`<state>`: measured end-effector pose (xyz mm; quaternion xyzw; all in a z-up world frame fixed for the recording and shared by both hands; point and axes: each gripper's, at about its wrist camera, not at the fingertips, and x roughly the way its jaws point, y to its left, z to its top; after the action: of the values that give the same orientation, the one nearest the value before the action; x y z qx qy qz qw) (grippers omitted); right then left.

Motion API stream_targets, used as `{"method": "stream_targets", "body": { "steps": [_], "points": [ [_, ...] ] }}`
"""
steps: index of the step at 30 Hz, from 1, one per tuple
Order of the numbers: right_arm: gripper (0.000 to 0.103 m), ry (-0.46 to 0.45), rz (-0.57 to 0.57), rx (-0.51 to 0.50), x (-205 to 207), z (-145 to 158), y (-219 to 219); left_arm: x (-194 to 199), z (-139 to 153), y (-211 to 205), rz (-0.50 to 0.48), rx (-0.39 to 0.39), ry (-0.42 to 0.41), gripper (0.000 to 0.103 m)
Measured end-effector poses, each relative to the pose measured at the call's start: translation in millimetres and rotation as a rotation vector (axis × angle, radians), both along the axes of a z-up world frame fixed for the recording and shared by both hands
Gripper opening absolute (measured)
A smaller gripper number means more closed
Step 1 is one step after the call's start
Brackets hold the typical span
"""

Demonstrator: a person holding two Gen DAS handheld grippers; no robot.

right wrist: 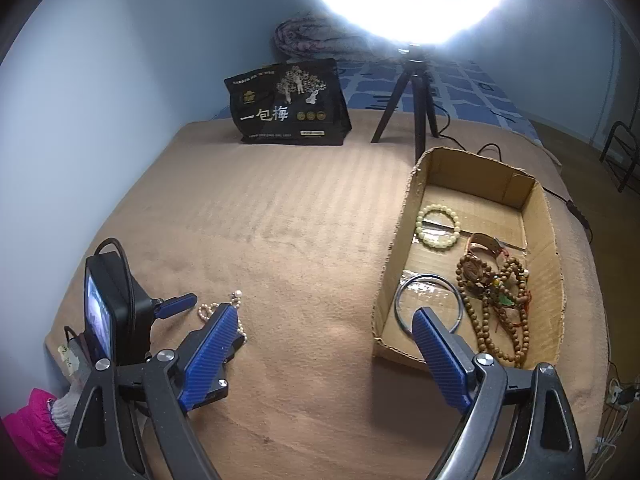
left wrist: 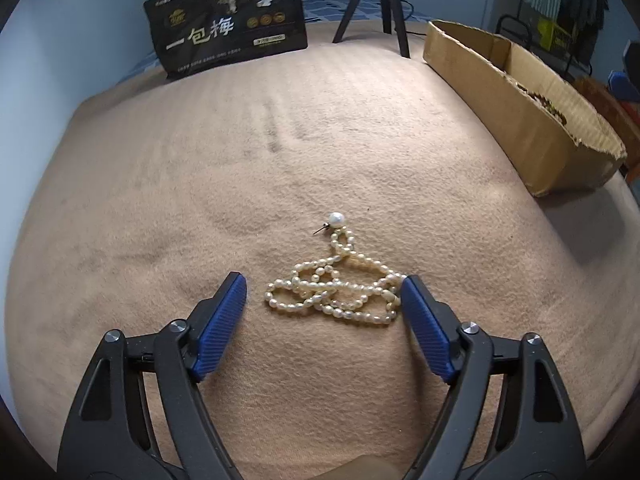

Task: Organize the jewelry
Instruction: 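Move both open tools back to the pearl necklace on the blanket, then close the left tool on the pearl strand while the right tool grasps the pearl pendant end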

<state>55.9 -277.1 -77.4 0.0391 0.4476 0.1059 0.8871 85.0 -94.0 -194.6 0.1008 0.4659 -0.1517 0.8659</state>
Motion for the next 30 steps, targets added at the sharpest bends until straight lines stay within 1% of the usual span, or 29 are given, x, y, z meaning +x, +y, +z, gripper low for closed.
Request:
{"method": "stream_targets", "body": {
  "steps": [2,4,7,9,10,12,13,14,16,18,19,20,21,25,28,30],
  "points": [
    [0.087,0.004,0.007,0.006,1,-1,4,4,-2,8,0.015,-0.045,0.021,0.082],
    [0.085,0.006,0.014,0.008,4,-2,8,5,-3,14,0.027,-0.074,0.027,0.082],
    [0.082,0.016,0.026,0.013,6,-4,14,5,-3,16,0.027,-0.086,0.021,0.079],
    [0.08,0.025,0.035,0.015,8,-7,17,4,-2,18,0.029,-0.093,0.017,0.071],
    [0.079,0.031,0.04,0.016,10,-9,20,4,-1,20,0.031,-0.1,0.018,0.069],
    [0.078,0.039,0.046,0.017,12,-11,23,5,0,24,0.037,-0.112,0.018,0.056],
    [0.078,0.044,0.05,0.018,14,-13,24,6,1,27,0.041,-0.119,0.019,0.054],
    [0.077,0.05,0.053,0.021,16,-15,26,6,1,28,0.043,-0.124,0.019,0.049],
    [0.076,0.062,0.058,0.026,19,-18,29,7,2,33,0.042,-0.138,0.022,0.045],
    [0.076,0.071,0.06,0.032,22,-22,31,7,2,35,0.038,-0.143,0.022,0.037],
    [0.075,0.078,0.06,0.034,24,-24,32,7,2,35,0.036,-0.145,0.021,0.036],
    [0.074,0.083,0.062,0.035,26,-25,34,7,2,36,0.033,-0.15,0.021,0.032],
    [0.072,0.087,0.066,0.036,27,-27,35,7,3,37,0.031,-0.155,0.021,0.025],
    [0.068,0.107,0.088,0.03,33,-36,45,7,4,42,0.031,-0.163,0.017,0.013],
    [0.065,0.119,0.098,0.025,38,-43,51,7,3,50,0.046,-0.159,0.019,0.006],
    [0.062,0.125,0.102,0.026,40,-46,54,7,1,58,0.059,-0.171,0.022,0.006]
  ]
}}
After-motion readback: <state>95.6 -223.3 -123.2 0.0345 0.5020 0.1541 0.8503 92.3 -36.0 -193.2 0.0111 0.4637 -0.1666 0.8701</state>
